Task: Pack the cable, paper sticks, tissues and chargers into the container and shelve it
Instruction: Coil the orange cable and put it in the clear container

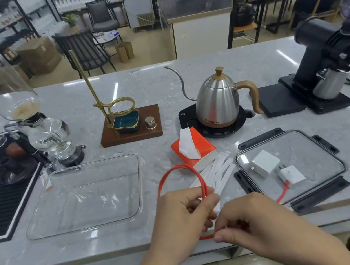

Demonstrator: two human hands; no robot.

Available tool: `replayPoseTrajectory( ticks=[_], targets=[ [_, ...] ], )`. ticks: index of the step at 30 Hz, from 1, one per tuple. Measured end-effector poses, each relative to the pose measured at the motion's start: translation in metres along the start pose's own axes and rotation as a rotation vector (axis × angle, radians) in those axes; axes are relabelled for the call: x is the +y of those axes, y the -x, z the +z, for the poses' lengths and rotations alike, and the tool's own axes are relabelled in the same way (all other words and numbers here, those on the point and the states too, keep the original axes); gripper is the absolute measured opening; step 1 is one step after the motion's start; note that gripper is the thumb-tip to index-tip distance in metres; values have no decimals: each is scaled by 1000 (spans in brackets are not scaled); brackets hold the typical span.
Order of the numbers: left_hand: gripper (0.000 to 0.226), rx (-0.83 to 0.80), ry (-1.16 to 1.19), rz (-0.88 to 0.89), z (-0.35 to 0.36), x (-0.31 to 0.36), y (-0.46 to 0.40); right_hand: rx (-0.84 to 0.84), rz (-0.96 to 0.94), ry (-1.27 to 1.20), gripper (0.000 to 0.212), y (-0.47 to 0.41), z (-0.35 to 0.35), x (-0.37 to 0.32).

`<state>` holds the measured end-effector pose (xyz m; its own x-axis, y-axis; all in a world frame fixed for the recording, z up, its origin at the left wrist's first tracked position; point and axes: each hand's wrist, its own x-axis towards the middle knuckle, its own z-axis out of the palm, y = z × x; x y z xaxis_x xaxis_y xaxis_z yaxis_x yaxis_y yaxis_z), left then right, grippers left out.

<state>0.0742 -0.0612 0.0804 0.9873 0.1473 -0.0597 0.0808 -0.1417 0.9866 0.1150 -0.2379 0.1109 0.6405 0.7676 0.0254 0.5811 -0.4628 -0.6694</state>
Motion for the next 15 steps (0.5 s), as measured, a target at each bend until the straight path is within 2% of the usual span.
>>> replayPoseTrajectory(
  ticks=[1,4,6,10,14,15],
  targets=[
    [7,-29,-49,15,0,-1,0,0,-8,-20,29,0,0,-1],
    [31,-119,-131,35,2,-5,2,0,-33,-88,18,-1,0,-2],
    [34,-182,-95,22,3,-5,4,53,-51,-106,15,-2,0,-2],
    [31,-155,-7,5,7,-3,5,189,-69,-166,16,-2,5,-1],
    [57,-190,142,-52,8,-2,5,303,-88,-174,15,-4,11,1],
    [57,-203,158,-61,7,-1,6,336,-78,-176,17,-4,11,2]
  ],
)
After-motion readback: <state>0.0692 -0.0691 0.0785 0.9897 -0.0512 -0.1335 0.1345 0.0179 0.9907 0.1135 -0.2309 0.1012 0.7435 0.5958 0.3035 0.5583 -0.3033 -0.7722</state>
